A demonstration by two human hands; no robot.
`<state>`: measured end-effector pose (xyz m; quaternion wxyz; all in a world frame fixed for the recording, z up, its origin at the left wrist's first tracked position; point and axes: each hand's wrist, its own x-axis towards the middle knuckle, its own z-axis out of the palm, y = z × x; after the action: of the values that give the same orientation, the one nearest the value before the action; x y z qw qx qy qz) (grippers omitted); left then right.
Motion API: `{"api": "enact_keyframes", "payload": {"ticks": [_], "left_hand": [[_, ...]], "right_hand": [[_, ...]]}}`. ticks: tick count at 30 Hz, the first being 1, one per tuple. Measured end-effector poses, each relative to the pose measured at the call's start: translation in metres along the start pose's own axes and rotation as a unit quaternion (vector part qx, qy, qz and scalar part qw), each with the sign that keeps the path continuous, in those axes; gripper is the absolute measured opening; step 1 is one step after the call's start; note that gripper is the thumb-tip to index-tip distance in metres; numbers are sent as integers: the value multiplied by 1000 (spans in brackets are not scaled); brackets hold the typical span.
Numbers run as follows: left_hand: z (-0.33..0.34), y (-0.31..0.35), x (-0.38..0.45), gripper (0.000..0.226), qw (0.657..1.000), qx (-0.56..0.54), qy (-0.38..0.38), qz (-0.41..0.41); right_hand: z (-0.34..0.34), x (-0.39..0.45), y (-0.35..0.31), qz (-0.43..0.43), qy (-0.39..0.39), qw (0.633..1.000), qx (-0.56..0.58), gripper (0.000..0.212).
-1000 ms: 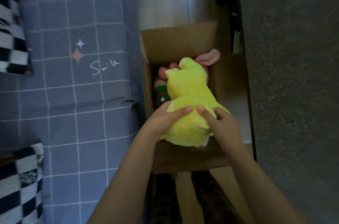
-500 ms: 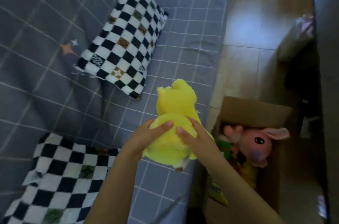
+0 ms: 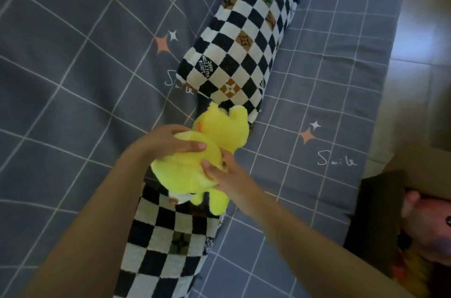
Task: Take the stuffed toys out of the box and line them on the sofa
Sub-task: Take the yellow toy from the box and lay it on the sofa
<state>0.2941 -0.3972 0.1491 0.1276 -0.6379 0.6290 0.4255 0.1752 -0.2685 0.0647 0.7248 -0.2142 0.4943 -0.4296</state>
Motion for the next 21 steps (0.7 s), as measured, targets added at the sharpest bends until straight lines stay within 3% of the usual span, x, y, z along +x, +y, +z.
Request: {"api": "enact_keyframes", "payload": {"ticks": [3, 7, 16, 21], "left_hand": [[4, -34, 27, 73, 997, 65, -45, 11], [42, -77, 41, 88, 997, 21, -70, -3], [29, -73, 48, 54, 991, 52, -125, -13], [19, -69, 47, 61, 986, 92, -136, -41]], "right_hand": [[13, 25, 22, 0, 11, 995, -96, 63], [12, 39, 51, 33, 44, 979, -195, 64], [27, 51, 65, 74, 44, 996, -24, 62], [26, 53, 67, 104, 29, 993, 38, 62]]}}
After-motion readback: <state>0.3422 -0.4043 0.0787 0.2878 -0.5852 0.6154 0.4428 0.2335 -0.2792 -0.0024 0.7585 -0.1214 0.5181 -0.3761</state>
